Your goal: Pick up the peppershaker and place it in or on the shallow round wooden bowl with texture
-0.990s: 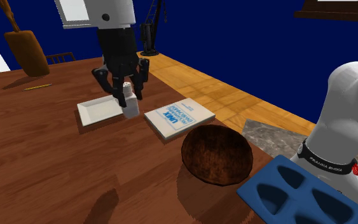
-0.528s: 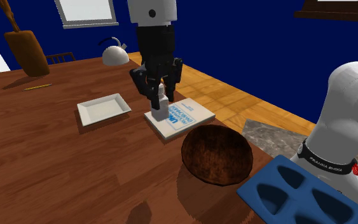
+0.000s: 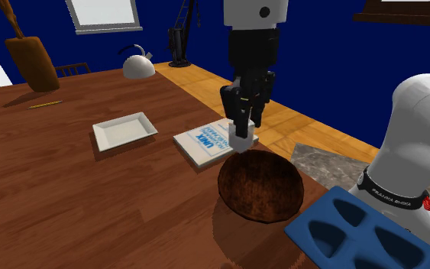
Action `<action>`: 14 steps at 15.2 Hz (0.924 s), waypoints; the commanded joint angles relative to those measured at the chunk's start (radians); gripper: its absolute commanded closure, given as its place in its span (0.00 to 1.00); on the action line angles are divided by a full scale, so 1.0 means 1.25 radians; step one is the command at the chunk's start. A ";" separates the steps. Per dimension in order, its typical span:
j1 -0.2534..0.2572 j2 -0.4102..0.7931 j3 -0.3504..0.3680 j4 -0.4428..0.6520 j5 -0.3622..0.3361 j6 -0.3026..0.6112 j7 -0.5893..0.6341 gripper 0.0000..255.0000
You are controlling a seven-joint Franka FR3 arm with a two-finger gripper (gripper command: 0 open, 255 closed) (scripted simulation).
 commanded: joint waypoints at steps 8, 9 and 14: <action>0.033 -0.138 0.000 -0.150 0.036 0.012 -0.004 1.00; 0.033 -0.135 0.002 -0.159 0.038 0.024 -0.005 1.00; 0.036 -0.117 0.012 -0.201 0.048 0.084 -0.010 1.00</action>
